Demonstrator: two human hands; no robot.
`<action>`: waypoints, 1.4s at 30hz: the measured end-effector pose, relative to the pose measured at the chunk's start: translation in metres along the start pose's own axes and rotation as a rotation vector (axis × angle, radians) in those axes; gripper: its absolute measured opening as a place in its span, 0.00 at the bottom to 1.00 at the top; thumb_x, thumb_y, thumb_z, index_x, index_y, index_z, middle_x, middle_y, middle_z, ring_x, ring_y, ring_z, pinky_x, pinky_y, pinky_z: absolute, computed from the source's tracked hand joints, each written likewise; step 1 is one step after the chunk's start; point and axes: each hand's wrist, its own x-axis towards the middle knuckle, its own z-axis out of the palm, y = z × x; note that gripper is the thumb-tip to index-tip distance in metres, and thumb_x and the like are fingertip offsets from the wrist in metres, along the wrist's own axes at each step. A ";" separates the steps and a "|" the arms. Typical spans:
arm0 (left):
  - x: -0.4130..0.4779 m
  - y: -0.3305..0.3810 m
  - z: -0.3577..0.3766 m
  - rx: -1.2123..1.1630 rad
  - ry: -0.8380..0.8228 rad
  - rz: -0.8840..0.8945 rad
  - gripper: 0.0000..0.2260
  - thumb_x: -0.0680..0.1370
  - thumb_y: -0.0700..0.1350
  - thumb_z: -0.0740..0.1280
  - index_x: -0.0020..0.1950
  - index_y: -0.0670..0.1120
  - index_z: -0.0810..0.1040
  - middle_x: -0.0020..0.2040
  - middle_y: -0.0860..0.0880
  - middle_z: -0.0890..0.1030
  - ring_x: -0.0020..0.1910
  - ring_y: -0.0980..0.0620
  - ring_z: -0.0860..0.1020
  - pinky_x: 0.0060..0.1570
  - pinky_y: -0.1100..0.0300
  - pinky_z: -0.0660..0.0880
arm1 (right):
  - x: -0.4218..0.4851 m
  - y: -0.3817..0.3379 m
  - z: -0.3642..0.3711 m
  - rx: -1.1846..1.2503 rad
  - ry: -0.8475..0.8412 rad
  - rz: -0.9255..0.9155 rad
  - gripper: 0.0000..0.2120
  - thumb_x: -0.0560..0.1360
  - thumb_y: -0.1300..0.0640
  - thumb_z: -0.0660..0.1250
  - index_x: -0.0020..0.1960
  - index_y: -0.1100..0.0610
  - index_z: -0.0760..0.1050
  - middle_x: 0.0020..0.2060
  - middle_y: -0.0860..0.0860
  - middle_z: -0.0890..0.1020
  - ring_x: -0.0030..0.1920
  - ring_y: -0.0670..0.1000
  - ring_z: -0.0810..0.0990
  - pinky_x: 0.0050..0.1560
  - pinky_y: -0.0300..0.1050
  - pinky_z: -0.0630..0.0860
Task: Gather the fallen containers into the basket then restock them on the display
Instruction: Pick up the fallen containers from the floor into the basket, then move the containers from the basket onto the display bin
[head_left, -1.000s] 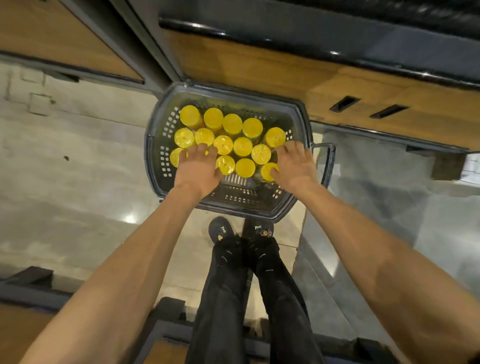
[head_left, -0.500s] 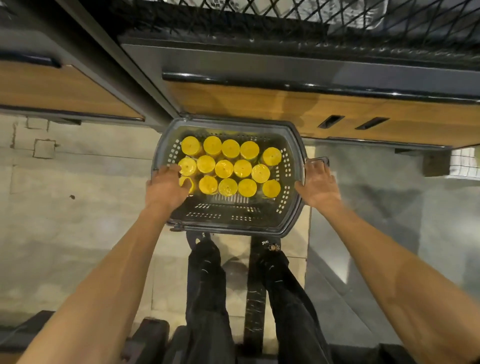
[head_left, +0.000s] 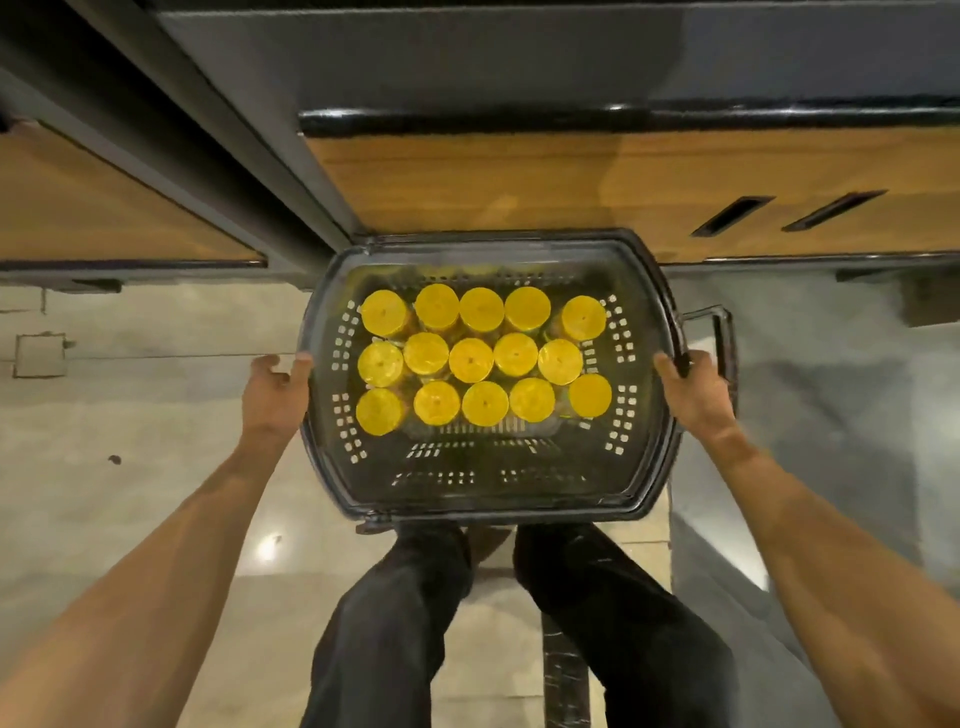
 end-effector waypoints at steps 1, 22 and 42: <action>0.003 -0.001 0.005 -0.017 -0.005 -0.005 0.25 0.82 0.57 0.60 0.68 0.38 0.70 0.63 0.37 0.77 0.63 0.37 0.74 0.62 0.50 0.69 | 0.003 -0.001 0.001 0.006 -0.009 0.010 0.22 0.81 0.45 0.61 0.61 0.64 0.73 0.49 0.58 0.79 0.50 0.60 0.79 0.48 0.47 0.72; 0.021 -0.026 0.017 0.058 0.188 0.217 0.22 0.84 0.53 0.57 0.43 0.35 0.73 0.40 0.35 0.78 0.39 0.36 0.75 0.38 0.47 0.71 | -0.018 -0.011 0.012 0.192 -0.020 0.204 0.17 0.79 0.41 0.62 0.46 0.54 0.74 0.50 0.61 0.82 0.50 0.61 0.83 0.55 0.60 0.80; -0.206 -0.127 -0.251 -0.333 0.486 -0.149 0.26 0.78 0.63 0.59 0.36 0.41 0.67 0.32 0.42 0.70 0.33 0.42 0.69 0.34 0.47 0.66 | -0.256 -0.212 -0.086 -0.014 -0.015 -0.124 0.27 0.78 0.39 0.63 0.50 0.66 0.77 0.43 0.66 0.81 0.46 0.64 0.80 0.50 0.61 0.78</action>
